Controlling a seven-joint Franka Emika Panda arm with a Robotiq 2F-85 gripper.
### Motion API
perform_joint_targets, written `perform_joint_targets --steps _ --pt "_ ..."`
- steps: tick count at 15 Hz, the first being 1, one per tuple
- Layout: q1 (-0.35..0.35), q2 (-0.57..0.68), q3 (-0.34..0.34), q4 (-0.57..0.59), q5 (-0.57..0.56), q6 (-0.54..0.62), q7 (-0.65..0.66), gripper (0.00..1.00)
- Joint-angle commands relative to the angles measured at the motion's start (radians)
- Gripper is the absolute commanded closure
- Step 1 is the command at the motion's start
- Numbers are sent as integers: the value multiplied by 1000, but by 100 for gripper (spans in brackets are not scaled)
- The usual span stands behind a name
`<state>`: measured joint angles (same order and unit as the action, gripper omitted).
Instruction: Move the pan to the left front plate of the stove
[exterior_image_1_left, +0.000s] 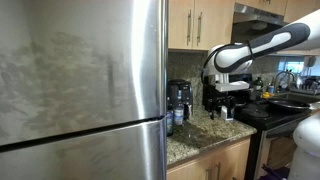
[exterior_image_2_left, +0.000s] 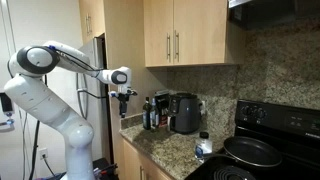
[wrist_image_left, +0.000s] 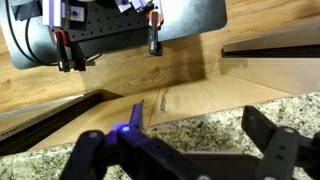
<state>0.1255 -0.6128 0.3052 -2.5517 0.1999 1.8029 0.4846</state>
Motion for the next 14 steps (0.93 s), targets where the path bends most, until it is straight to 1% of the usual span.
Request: perform_joint_targets --steps 1,3,5,7,8,9,10,11,12,13,14 --pt "4 1 -4 1 -2 -1 2 0" --pt "-11 -23 17 -18 3 42 80 0" --pt "-26 -45 41 -34 -3 102 191 0" --pt "-32 -61 66 -41 -48 148 288 0" --pt "-95 -112 -39 -60 -150 128 200 0" --pt "-109 -120 -41 -62 -202 142 232 0" --pt "-143 -128 -76 -57 -227 148 247 0" --pt "-177 -122 -125 -43 -228 151 239 0" --pt "-127 -98 -69 -26 -208 122 252 0" --pt "-160 -112 -104 -26 -214 124 238 0" --pt "-179 -118 -123 -26 -215 125 229 0"
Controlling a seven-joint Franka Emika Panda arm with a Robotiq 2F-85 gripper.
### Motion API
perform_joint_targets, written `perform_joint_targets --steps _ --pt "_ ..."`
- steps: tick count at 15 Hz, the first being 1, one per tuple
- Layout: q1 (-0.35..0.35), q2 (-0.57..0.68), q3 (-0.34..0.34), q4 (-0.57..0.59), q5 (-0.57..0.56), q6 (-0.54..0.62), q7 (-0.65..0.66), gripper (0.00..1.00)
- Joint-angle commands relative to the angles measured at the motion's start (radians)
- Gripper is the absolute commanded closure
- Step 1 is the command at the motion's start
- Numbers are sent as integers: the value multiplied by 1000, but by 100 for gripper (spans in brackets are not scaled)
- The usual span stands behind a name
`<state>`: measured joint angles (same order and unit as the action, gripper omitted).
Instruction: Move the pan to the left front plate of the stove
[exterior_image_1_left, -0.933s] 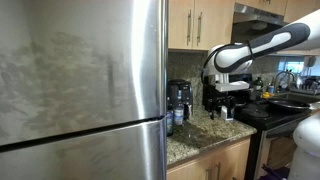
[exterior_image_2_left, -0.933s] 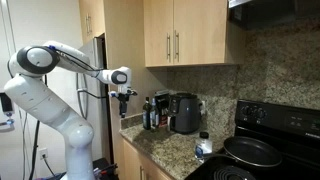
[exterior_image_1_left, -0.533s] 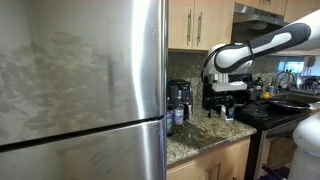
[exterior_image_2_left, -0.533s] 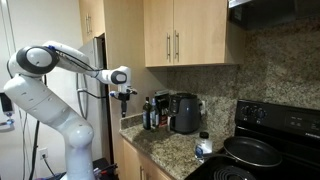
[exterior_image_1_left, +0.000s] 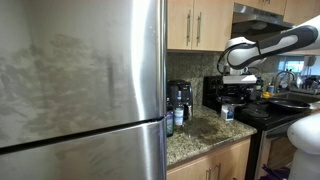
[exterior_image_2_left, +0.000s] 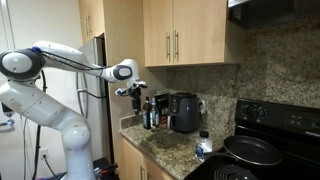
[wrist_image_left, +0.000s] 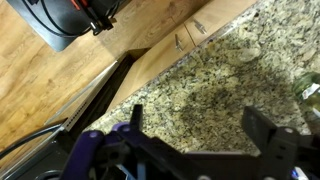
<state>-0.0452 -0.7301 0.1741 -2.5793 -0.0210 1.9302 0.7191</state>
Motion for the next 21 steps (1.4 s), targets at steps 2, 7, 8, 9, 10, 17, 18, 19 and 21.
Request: perform_joint_targets --steps 2,7,8,9,10,17,18,19,21 --pt "-11 2 14 -5 -19 3 -17 0" --pt "-172 77 -114 64 -230 -50 -103 0" --pt "-208 92 -150 77 -270 -33 -121 0" --pt "-245 118 -190 98 -302 -20 -143 0" --pt "-281 152 -224 126 -319 3 -137 0" --pt "-292 220 -318 175 -297 -13 -302 0" --pt "-292 270 -360 213 -281 8 -390 0" --pt "-282 301 -399 237 -287 12 -458 0" --pt "-260 395 -485 323 -282 -14 -608 0"
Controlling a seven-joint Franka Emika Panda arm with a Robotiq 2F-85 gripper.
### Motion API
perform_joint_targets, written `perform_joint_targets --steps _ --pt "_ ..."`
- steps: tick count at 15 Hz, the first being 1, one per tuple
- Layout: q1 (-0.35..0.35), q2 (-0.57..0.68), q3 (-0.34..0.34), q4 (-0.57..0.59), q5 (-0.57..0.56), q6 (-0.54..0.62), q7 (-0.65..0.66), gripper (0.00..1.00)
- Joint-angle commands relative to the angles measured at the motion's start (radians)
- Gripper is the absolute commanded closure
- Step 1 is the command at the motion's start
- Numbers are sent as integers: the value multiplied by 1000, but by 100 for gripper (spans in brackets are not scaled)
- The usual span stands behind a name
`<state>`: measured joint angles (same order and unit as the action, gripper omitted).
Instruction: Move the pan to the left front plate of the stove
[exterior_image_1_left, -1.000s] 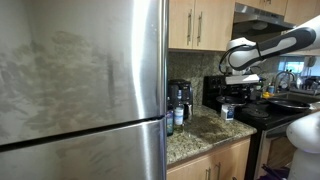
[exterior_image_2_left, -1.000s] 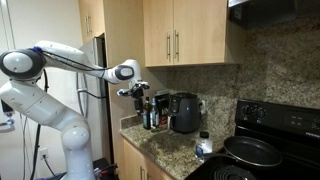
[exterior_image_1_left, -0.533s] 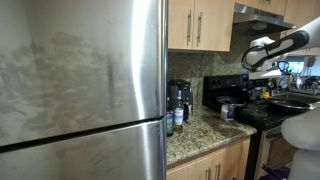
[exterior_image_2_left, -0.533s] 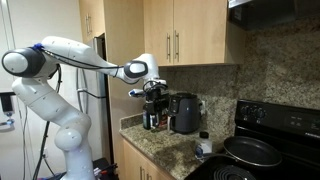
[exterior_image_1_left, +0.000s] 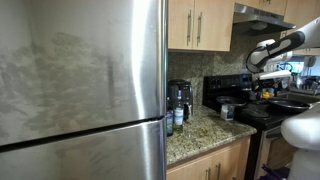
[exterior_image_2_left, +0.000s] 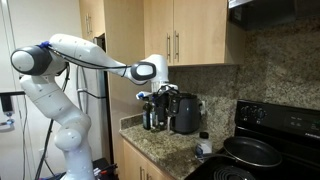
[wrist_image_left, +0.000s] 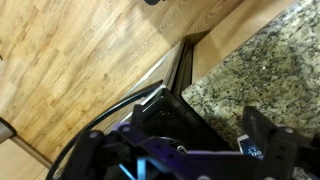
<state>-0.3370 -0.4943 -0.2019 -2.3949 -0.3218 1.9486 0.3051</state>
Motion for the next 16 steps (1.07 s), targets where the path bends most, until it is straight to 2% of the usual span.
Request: perform_joint_targets --steps 1,3,4,6,8,9,12,16 --pt "-4 227 -108 188 28 -31 -193 0" --pt "-21 320 -109 232 40 44 -23 0" --pt "-19 193 -110 146 13 22 -101 0" --pt "-17 245 -112 171 13 28 -87 0" --pt "-18 233 -107 159 -17 26 -118 0" --pt "-22 276 -119 188 -31 8 -152 0" --pt "-7 431 -145 247 20 109 -195 0" --pt "9 584 -126 343 147 179 -143 0"
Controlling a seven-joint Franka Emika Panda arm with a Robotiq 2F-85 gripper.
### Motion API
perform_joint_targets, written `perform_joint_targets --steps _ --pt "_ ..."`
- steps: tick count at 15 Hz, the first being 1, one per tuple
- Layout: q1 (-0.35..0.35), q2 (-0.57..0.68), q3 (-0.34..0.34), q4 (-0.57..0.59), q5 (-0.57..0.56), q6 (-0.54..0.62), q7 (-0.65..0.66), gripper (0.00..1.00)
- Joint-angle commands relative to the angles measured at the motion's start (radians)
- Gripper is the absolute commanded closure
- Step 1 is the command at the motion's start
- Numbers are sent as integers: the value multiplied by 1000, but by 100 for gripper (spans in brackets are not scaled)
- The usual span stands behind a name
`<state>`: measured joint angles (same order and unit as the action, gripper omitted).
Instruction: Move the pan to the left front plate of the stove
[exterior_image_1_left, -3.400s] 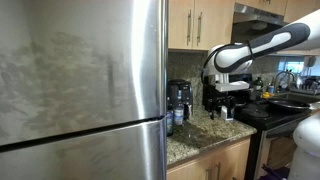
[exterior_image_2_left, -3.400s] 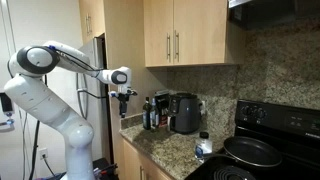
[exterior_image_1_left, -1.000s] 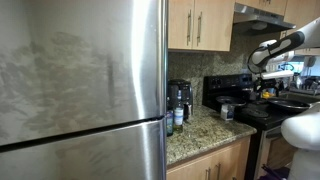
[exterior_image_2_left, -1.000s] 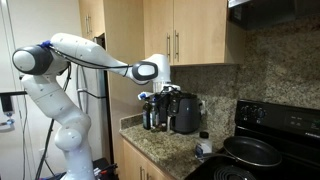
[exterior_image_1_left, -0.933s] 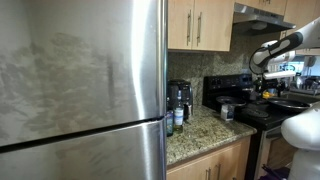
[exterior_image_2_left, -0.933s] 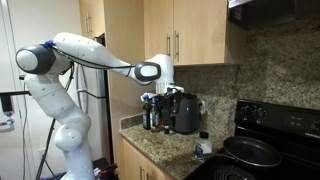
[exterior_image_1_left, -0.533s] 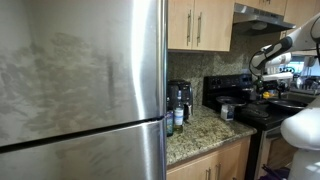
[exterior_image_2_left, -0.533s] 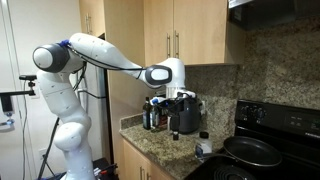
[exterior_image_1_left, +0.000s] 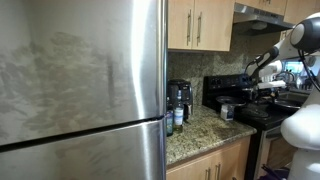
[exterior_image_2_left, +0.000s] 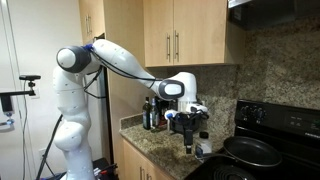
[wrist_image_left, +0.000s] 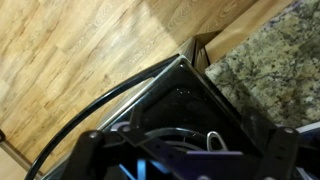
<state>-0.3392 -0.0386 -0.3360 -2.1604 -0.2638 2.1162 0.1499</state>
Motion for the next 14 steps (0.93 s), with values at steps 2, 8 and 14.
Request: perform_joint_targets --steps 2,8,14 --pt "19 198 18 170 184 38 126 0" --pt "28 207 9 170 106 1 69 0" --pt "9 351 -7 249 27 198 63 0"
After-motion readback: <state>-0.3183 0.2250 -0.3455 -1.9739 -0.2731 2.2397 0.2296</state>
